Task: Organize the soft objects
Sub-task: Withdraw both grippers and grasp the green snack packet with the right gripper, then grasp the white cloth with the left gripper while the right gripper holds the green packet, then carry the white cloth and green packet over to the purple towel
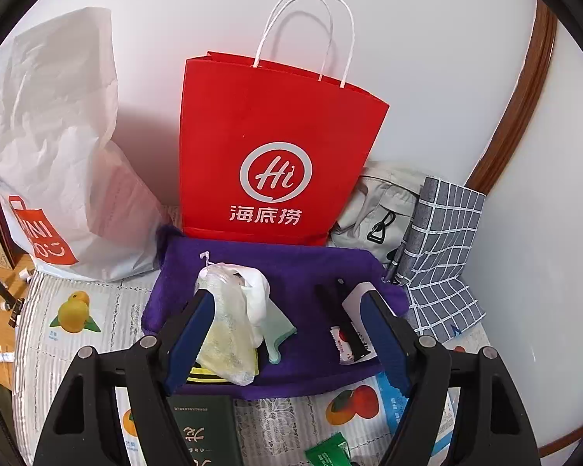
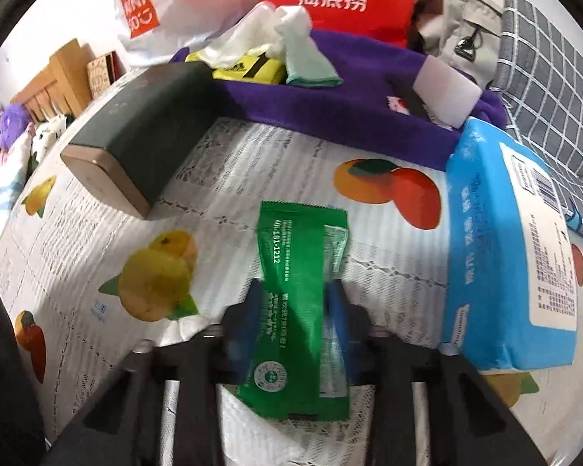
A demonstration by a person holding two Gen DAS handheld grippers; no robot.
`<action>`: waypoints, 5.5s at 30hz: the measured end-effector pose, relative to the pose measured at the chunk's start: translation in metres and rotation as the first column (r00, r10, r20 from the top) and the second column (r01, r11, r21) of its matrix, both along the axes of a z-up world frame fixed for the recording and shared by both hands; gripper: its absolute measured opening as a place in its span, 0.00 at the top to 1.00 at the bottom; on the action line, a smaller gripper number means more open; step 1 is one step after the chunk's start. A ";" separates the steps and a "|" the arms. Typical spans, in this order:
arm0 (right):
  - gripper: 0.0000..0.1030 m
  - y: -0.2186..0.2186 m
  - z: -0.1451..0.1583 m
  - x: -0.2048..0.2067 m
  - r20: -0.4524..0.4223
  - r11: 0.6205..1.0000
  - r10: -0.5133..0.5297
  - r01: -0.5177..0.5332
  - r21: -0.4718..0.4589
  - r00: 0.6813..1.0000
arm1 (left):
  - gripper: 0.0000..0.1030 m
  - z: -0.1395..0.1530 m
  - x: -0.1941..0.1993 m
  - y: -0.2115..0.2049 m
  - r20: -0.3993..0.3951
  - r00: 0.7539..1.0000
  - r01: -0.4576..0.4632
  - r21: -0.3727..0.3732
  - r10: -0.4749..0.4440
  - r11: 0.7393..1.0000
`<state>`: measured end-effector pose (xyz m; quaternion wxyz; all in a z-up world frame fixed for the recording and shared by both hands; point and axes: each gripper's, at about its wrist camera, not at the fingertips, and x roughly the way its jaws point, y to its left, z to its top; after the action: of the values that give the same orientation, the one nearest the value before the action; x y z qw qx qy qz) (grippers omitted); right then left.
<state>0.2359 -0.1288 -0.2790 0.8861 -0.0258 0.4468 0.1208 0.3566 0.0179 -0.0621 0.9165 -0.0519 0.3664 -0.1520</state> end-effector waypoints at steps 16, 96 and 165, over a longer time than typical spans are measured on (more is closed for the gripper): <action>0.78 -0.065 0.042 -0.066 0.070 0.975 -0.051 0.035 0.218 0.996 | 0.26 -0.013 -0.056 -0.033 -0.002 0.999 -0.033 0.163 0.034 0.986; 0.80 -0.129 0.008 -0.134 0.074 0.970 -0.121 0.102 0.222 0.990 | 0.75 -0.156 -0.234 0.038 -0.210 0.975 -0.021 0.241 0.073 0.970; 0.80 -0.117 0.172 -0.038 0.298 0.977 -0.116 0.054 0.208 0.948 | 0.75 0.003 -0.132 0.053 0.040 0.988 -0.154 0.110 0.150 0.982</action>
<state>0.1982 -0.2460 -0.1070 0.9474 0.0628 0.2897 0.1204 0.2241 0.0712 -0.0593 0.9326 -0.0253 0.3547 -0.0615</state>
